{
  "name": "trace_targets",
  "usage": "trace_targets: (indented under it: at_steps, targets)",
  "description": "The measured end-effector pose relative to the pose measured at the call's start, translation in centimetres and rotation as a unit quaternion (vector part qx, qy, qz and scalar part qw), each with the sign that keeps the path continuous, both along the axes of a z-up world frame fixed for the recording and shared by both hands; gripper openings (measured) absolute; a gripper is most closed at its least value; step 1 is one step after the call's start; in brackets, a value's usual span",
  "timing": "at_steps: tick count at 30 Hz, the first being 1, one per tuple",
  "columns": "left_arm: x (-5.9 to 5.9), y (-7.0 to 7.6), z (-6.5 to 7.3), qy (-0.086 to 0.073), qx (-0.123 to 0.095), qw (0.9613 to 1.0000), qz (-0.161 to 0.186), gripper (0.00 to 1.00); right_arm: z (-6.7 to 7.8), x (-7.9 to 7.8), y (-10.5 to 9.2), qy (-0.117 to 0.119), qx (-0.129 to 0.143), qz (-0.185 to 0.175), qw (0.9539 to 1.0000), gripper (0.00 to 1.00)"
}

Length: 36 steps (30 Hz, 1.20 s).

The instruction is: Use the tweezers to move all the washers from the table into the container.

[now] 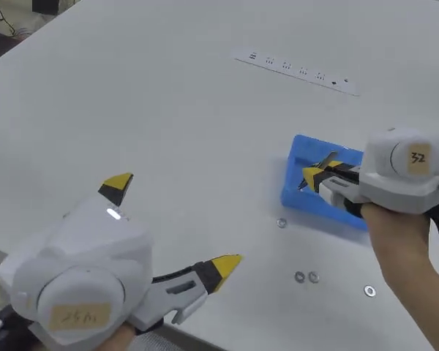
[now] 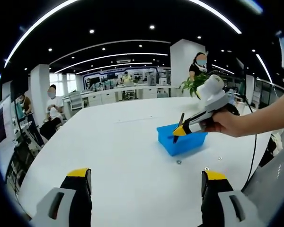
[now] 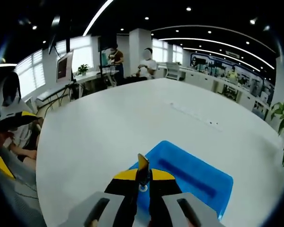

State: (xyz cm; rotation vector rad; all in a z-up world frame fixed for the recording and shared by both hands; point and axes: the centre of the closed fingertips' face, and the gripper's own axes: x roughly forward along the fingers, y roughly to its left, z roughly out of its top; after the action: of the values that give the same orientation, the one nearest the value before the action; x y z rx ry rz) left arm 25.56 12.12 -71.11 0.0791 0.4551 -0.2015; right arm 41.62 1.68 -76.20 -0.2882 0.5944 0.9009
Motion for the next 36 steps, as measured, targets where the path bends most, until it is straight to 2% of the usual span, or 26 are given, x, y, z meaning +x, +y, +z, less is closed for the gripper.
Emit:
trace_targets:
  at_steps: [6, 10, 12, 14, 20, 21, 24, 28, 31, 36]
  targets:
    - [-0.1, -0.3, -0.5, 0.008, 0.025, 0.9996, -0.011, 0.99, -0.6, 0.3, -0.2, 0.0, -0.007, -0.013, 0.9999, 0.05]
    - [-0.1, -0.2, -0.6, 0.012, 0.02, 0.9997, -0.01, 0.99, -0.4, 0.2, -0.3, 0.001, -0.005, -0.017, 0.9998, 0.05]
    - [-0.1, -0.1, -0.6, 0.012, 0.02, 0.9997, -0.008, 0.99, 0.3, 0.1, -0.4, -0.003, -0.001, -0.017, 0.9998, 0.05]
    - [-0.1, -0.1, -0.6, 0.012, 0.021, 0.9997, -0.007, 0.99, 1.6, -0.2, -0.4, -0.007, 0.016, -0.019, 0.9997, 0.05]
    - [-0.1, 0.0, -0.7, 0.012, 0.024, 0.9996, -0.007, 0.99, 5.5, -2.0, -0.6, -0.031, 0.046, -0.008, 0.9984, 0.05]
    - [-0.1, 0.0, -0.7, 0.012, 0.024, 0.9996, -0.008, 0.99, 6.2, -2.5, -0.5, -0.03, 0.059, -0.005, 0.9978, 0.05]
    - [-0.2, -0.2, -0.8, 0.015, 0.024, 0.9995, -0.012, 0.99, 7.0, -3.6, -0.5, -0.025, 0.068, 0.003, 0.9974, 0.05]
    - [-0.2, -0.5, -1.0, 0.02, 0.027, 0.9992, -0.02, 0.99, 6.3, -5.5, -0.6, -0.012, 0.059, 0.018, 0.998, 0.05]
    - [-0.2, -0.5, -1.1, 0.021, 0.028, 0.9992, -0.02, 0.99, 4.9, -6.7, -0.9, 0.001, 0.044, 0.029, 0.9986, 0.04]
    - [-0.3, -0.5, -1.0, 0.022, 0.029, 0.9991, -0.02, 0.99, 2.8, -7.4, -1.0, 0.021, 0.035, 0.029, 0.9987, 0.04]
